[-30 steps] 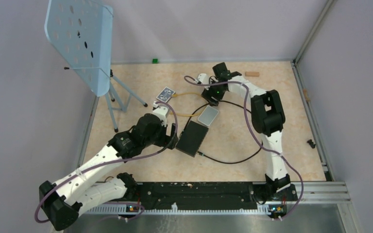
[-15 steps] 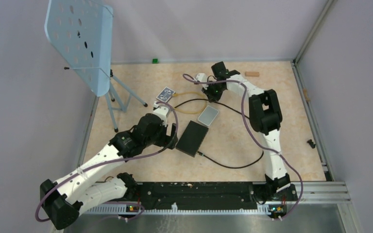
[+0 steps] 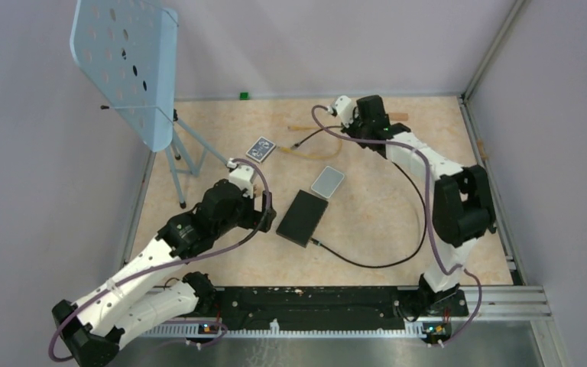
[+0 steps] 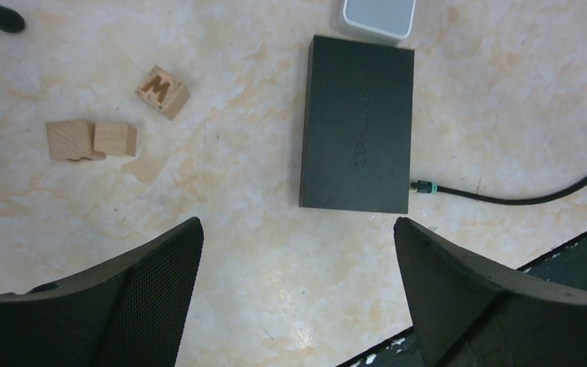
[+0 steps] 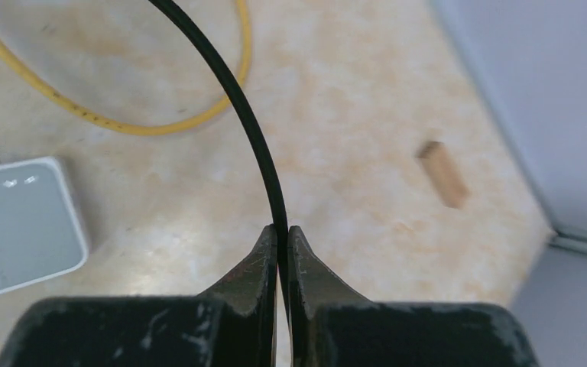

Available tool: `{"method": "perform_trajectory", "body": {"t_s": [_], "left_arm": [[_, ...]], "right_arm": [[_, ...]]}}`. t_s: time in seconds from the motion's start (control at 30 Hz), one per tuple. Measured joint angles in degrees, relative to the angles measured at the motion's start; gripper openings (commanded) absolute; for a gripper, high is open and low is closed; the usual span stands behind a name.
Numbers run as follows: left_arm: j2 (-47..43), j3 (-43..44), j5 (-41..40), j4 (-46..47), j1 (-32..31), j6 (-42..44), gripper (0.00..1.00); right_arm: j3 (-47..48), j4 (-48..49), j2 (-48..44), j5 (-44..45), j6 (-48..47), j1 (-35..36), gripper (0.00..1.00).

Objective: Insert the plug into the switch port

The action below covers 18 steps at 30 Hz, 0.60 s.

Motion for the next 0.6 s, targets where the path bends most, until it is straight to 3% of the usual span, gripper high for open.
{"method": "perform_trajectory", "body": {"t_s": [0.2,0.37,0.47,0.6], "left_arm": [[-6.19,-0.37,-1.68,3.65,0.15,0.00,0.99],[-6.99,-0.37,-2.03,6.73,0.15,0.13,0.99],[-7.69,-0.37,-1.53,8.39,0.15,0.76,0.99],[-11.50,-0.37,0.87,12.02,0.17,3.23,0.99]], "right_arm": [[-10.60,15.96,-12.70,15.98,-0.07,4.00,0.00],[-20.37,27.91,-17.49,27.56,-0.52,9.49,0.00],[-24.26,27.43,-22.49,28.70,3.76,10.08,0.00],[-28.00,25.14,-36.74,23.30,11.56,9.68,0.00]]}}
